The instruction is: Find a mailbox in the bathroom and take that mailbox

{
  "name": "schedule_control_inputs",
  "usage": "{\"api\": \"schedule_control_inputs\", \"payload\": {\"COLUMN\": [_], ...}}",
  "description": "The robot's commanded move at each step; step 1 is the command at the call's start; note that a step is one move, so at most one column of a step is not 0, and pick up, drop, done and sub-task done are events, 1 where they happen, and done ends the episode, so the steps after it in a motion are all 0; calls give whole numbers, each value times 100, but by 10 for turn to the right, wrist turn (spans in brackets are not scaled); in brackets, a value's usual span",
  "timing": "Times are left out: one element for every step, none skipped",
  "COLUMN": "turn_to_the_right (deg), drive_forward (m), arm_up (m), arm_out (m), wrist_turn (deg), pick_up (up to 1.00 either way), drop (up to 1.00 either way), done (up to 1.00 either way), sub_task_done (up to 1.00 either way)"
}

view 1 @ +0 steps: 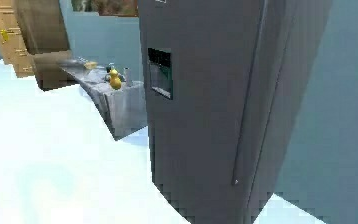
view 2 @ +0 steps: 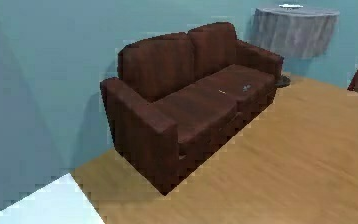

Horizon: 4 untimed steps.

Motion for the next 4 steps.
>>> {"api": "schedule_control_inputs", "payload": {"turn_to_the_right": [-390,0,-30,0], "drive_forward": [0,100,0,100], "arm_up": [0,0,0,0], "arm_out": [0,0,0,0], "wrist_turn": [0,0,0,0], "pick_up": [0,0,0,0], "drop": [0,0,0,0], "done": [0,0,0,0], "sub_task_done": [0,0,0,0]}}
